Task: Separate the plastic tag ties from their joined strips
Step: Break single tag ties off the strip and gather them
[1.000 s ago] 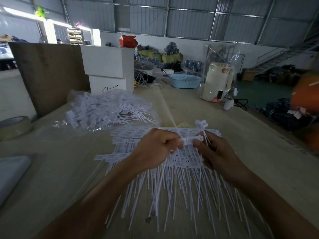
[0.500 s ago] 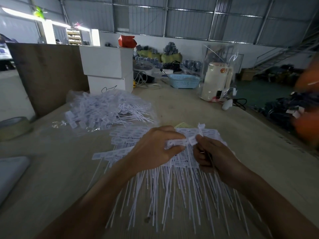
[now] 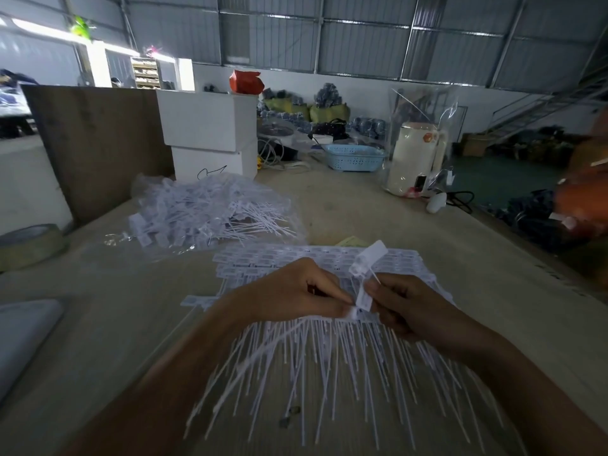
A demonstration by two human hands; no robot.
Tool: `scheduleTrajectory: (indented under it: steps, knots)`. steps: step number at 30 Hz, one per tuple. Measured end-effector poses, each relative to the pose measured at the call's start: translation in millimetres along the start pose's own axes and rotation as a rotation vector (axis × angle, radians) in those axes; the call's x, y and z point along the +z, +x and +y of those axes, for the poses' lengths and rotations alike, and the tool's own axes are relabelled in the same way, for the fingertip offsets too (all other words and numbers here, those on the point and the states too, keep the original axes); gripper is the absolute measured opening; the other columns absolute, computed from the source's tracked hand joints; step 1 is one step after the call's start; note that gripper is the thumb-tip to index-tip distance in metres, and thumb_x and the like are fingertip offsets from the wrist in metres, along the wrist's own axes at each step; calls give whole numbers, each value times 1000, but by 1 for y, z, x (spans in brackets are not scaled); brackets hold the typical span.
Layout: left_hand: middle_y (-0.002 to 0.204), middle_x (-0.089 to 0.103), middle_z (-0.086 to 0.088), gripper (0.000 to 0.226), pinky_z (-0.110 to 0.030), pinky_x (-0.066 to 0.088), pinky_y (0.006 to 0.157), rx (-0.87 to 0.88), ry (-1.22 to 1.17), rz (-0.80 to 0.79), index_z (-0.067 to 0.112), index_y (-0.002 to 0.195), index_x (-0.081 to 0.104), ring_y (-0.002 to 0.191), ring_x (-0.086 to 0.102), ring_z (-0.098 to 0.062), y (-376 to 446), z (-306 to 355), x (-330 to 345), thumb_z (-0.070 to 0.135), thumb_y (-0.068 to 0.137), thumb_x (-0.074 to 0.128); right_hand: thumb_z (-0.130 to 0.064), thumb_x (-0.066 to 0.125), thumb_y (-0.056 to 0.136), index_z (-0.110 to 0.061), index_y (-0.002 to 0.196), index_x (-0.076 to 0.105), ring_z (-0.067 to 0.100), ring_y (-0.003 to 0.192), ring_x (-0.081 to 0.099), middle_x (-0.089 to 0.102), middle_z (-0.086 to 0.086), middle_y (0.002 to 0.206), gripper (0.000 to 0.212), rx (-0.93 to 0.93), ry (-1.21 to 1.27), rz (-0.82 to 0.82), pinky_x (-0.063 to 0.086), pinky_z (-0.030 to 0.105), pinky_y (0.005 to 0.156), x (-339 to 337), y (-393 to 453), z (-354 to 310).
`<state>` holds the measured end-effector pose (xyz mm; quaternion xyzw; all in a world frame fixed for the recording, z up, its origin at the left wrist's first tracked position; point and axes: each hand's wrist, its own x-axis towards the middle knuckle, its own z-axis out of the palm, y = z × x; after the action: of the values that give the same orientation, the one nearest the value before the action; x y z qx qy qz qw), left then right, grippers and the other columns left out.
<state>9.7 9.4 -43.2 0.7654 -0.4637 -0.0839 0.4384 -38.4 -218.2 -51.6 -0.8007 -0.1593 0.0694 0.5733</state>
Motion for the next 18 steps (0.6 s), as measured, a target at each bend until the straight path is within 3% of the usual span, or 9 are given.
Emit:
scheduleTrajectory:
  steps: [3,6,7,9,11,14,18]
  knots:
    - [81,70,-21,20,-42,50,63,13,-54,16,1,110,73,70,62,-42,0,1,-2,7,92,67,-41,51,99,-28,66,59,13,43,21,30,3,55,36,-17,68,12,23,22,44,-2,1,1]
    - [72,69,-9,14,-48,44,56,42,-103,-10,14,98,78,60,55,-41,-2,1,-2,9,92,66,-41,52,99,-22,72,60,14,45,19,26,3,57,34,-36,90,-26,22,23,44,-5,0,5]
    - [74,70,-7,15,-46,43,57,37,-129,-41,16,97,78,61,56,-39,-2,2,-3,9,93,66,-42,53,99,-21,73,60,13,45,20,27,1,57,34,-41,110,-7,23,21,43,-7,0,6]
    - [88,73,-12,16,-38,49,66,33,-187,-135,2,104,75,72,64,-27,-3,3,-4,5,93,65,-43,57,94,-24,69,59,10,43,21,29,-3,56,31,-20,222,119,22,18,40,-17,1,4]
    - [93,73,-2,20,-26,50,73,53,-183,-169,-6,110,71,80,67,-14,-3,3,-4,3,93,63,-40,57,92,-24,65,56,9,44,20,27,-3,58,31,6,373,288,19,17,39,-35,1,2]
    - [89,70,8,24,-17,45,70,67,-102,3,0,116,70,75,62,-3,0,2,-2,6,94,65,-34,48,98,-19,72,46,9,46,13,16,-3,64,31,16,626,393,14,22,37,-56,0,7]
    - [97,70,-6,28,-18,45,68,25,-79,241,5,120,70,81,63,-11,4,-2,-5,6,93,65,-23,46,97,-14,84,46,7,52,12,12,-3,70,16,-9,846,249,20,18,37,-38,7,10]
